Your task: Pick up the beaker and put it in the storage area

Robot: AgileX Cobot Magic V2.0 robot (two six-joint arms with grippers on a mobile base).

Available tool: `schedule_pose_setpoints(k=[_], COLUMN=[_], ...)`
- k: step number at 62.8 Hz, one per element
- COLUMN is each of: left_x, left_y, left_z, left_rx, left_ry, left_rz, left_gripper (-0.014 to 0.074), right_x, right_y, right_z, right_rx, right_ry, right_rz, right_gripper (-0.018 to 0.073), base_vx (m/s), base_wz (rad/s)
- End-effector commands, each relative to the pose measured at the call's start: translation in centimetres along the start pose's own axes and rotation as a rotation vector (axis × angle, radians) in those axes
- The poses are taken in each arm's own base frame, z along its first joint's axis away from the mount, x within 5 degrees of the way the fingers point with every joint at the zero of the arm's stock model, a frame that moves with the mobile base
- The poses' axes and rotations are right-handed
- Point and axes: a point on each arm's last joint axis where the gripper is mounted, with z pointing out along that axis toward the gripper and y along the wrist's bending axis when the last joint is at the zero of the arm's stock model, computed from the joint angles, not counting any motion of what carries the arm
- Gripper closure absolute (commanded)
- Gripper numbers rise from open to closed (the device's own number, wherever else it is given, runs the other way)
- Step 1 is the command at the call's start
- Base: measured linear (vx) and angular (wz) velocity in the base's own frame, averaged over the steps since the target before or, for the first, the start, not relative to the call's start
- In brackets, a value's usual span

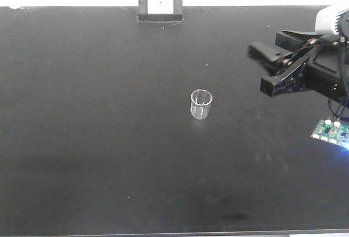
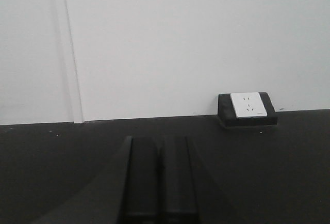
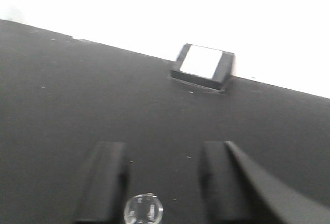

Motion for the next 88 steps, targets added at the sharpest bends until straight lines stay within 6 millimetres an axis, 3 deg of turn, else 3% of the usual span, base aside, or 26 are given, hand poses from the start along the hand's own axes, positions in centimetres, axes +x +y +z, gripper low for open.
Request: schedule_pose_setpoints(k=[1, 9, 19, 25, 35, 44, 55, 68, 88], left_x=[-1.8, -1.8, -1.8, -1.8, -1.8, -1.8, -1.8, -1.8, -1.8], left_y=[0.0, 0.0, 0.0, 0.0, 0.0, 0.0, 0.0, 0.0, 0.0], left_z=[0.2, 0.2, 0.2, 0.2, 0.2, 0.2, 0.2, 0.2, 0.2], left_rx=[0.009, 0.009, 0.009, 0.009, 0.009, 0.009, 0.009, 0.009, 0.009], left_ry=[-0.109, -0.109, -0.109, -0.109, -0.109, -0.109, -0.109, -0.109, -0.109], left_rz=[-0.015, -0.015, -0.015, -0.015, -0.015, -0.015, -0.015, -0.015, -0.015], left_gripper=[0.0603, 0.0603, 0.0603, 0.0603, 0.0603, 0.0603, 0.0603, 0.0603, 0.0603], right_x=[-1.1, -0.4, 1.8, 3.8, 6.5, 8.5, 11.7, 15.2, 15.8], right_y=[-0.3, -0.1, -0.3, -0.4, -1.2, -1.0, -0.2, 0.2, 0.5], right_z=[-1.0, -3.6, -7.8, -9.2, -11.5, -13.7, -14.2, -13.6, -13.2], right_rx=[0.049, 0.114, 0.262, 0.306, 0.464, 0.585, 0.610, 0.573, 0.493], right_ry=[-0.047, -0.047, -0.144, -0.114, -0.087, -0.180, -0.242, -0.303, -0.248], right_rz=[-0.019, -0.188, -0.023, -0.058, 0.184, 0.102, 0.017, 0.053, 0.102], right_gripper=[0.0363, 0.0575, 0.0571, 0.0570, 0.0568, 0.0568, 0.0568, 0.0566, 0.0565], base_vx=[0.00, 0.00, 0.00, 0.00, 0.00, 0.00, 0.00, 0.00, 0.00], base_wz=[0.00, 0.00, 0.00, 0.00, 0.00, 0.00, 0.00, 0.00, 0.00])
